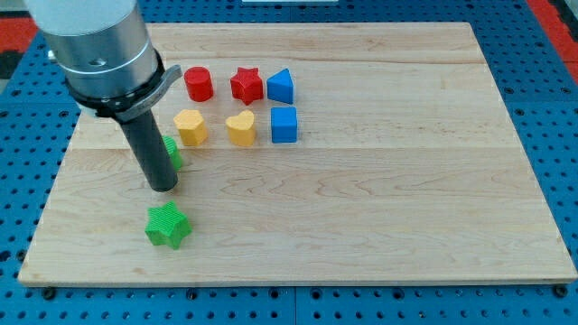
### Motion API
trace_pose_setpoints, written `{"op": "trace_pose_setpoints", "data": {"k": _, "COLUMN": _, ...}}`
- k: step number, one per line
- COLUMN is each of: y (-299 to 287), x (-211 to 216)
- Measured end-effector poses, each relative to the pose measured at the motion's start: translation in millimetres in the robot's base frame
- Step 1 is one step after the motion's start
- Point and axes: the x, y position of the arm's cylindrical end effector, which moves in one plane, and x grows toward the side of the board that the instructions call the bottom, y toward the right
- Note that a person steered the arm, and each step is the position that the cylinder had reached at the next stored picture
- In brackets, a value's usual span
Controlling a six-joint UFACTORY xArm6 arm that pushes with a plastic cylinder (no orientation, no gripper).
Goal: Place the green circle above the yellow hexagon
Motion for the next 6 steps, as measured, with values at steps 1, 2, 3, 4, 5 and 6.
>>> {"op": "trace_pose_setpoints", "data": {"k": 1, "y": -33, "x": -23}}
{"op": "trace_pose_setpoints", "data": {"k": 2, "y": -46, "x": -49}}
{"op": "trace_pose_setpoints", "data": {"k": 3, "y": -65, "x": -29}}
{"op": "trace_pose_setpoints", "data": {"k": 4, "y": -18, "x": -23}}
{"op": "trace_pose_setpoints", "data": {"k": 5, "y": -2, "x": -45}}
{"op": "trace_pose_setpoints", "data": {"k": 6, "y": -48, "x": -58}}
